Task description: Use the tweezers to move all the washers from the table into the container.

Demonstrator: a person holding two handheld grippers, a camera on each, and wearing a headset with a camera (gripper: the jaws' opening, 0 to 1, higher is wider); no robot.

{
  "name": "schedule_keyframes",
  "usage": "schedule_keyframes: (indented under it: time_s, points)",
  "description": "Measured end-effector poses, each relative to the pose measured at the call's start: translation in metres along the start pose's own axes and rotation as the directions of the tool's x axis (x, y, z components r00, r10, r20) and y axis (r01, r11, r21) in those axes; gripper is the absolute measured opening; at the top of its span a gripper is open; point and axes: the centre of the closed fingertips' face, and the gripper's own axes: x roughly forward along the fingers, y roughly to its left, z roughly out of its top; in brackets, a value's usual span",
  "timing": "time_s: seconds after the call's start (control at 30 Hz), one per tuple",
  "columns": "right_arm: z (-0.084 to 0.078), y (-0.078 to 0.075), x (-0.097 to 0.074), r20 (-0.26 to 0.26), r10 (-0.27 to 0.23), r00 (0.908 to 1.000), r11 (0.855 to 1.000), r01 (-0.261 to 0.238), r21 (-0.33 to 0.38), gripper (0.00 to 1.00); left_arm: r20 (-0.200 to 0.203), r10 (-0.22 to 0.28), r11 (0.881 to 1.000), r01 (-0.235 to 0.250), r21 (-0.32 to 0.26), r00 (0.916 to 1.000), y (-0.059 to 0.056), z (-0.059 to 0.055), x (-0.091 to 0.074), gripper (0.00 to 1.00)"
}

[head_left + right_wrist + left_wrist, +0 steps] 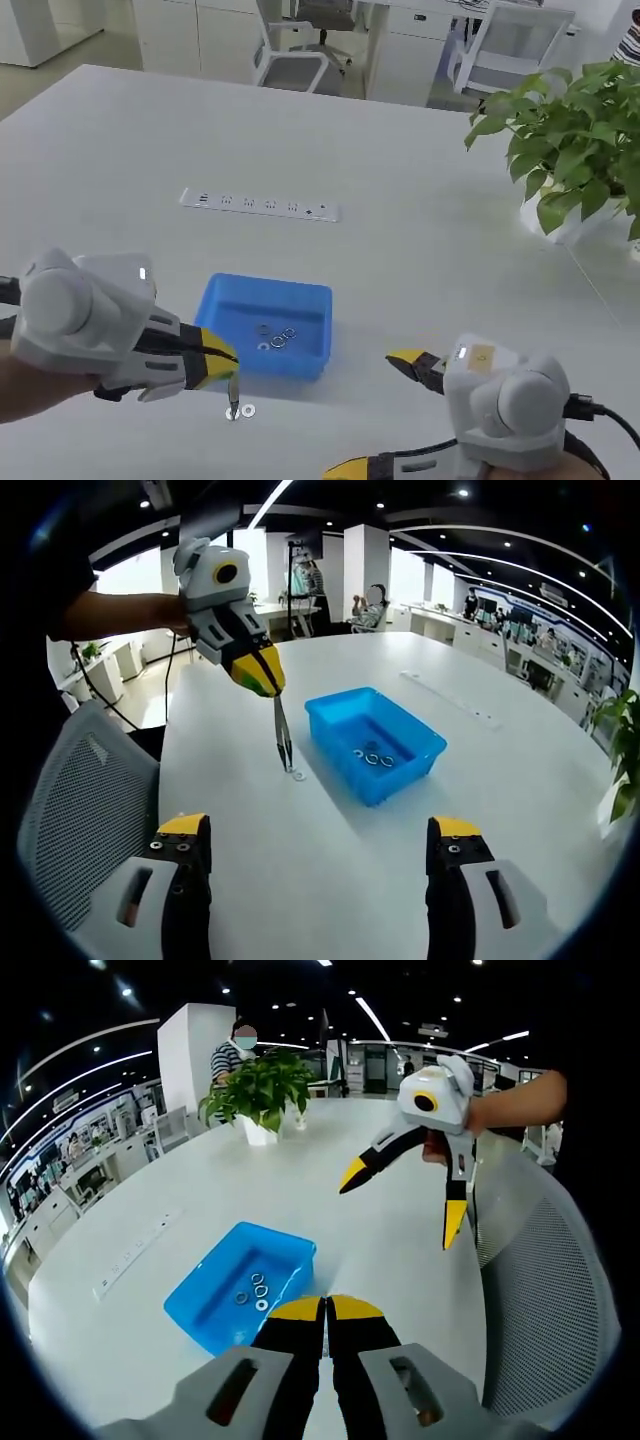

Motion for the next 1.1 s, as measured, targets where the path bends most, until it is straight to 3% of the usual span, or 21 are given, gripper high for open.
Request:
schedule_keyframes:
  time_s: [0.97, 1.1]
  points:
    - [0.0003, 0.0014, 0.0027, -0.003, 0.013, 0.9999, 1.000, -0.013, -0.005, 0.88, -0.012, -0.015, 1.000, 0.015, 0.019, 0.9998, -0.0032, -0.0018, -0.0007, 0.05]
    - [0.0038, 0.0057, 0.0063, 0.003, 0.041, 0.9992, 0.998, -0.041, -0.039, 0.82, -0.013, -0.023, 0.999, 0.023, 0.025, 0.9997, -0.0038, -0.0018, -0.0004, 0.05]
